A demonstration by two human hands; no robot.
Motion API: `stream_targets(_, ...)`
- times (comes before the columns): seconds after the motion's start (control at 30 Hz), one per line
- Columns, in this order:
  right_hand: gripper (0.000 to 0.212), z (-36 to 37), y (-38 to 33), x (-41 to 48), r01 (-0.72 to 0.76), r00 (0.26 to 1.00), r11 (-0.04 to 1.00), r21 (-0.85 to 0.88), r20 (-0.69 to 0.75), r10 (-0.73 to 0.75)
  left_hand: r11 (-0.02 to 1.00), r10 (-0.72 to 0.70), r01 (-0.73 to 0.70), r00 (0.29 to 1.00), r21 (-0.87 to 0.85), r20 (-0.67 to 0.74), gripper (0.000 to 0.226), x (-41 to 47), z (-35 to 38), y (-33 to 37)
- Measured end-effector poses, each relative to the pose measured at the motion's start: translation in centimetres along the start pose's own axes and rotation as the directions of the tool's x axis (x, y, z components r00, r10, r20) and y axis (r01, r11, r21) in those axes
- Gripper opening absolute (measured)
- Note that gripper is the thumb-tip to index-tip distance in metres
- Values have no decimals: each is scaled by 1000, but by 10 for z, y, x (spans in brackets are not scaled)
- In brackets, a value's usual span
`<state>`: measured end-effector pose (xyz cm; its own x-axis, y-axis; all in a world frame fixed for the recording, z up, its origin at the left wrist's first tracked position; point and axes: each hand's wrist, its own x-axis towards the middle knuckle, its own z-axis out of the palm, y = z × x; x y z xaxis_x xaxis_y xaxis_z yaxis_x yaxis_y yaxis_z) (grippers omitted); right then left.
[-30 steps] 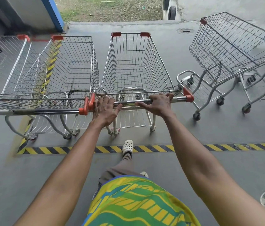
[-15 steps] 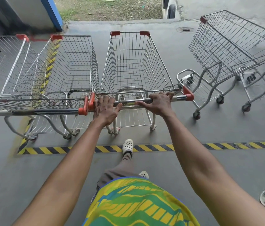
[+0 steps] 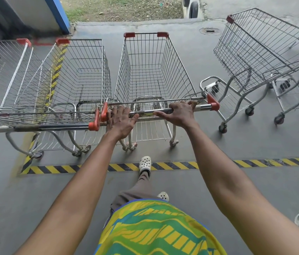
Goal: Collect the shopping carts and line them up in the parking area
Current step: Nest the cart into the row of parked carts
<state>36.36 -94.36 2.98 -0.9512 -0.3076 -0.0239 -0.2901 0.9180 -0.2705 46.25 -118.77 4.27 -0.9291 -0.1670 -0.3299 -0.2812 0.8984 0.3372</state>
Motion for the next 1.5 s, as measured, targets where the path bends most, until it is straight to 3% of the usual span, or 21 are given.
stream_targets(0.4,76,2,-3,-7,1,1000,1000,0,-21,-1,999,48,-48,992,4,-118,64,3,8,-6)
stream_targets(0.57,77,7,0,-10,-6,999,999,41,-37,7,989,103,-73,967,132,-234,70,3,20,-15)
stream_targets(0.83,77,9,-2,-20,13,997,999,37,-79,-10,946,319,-259,841,193,-437,57,-2,20,-38)
stream_targets(1.07,72,10,-4,-24,47,995,996,81,-94,-39,901,414,-264,763,345,-496,47,3,13,-65)
stream_targets(1.17,72,12,-5,-28,44,993,995,84,-110,-35,873,472,-280,693,400,-545,34,2,13,-67)
stream_targets(1.27,74,17,-6,-34,33,990,997,73,-141,-23,791,595,-323,606,520,-528,37,11,6,-75)
stream_targets(1.5,79,21,-8,-38,40,985,996,83,-168,-26,807,547,-226,634,546,-547,45,14,2,-67)
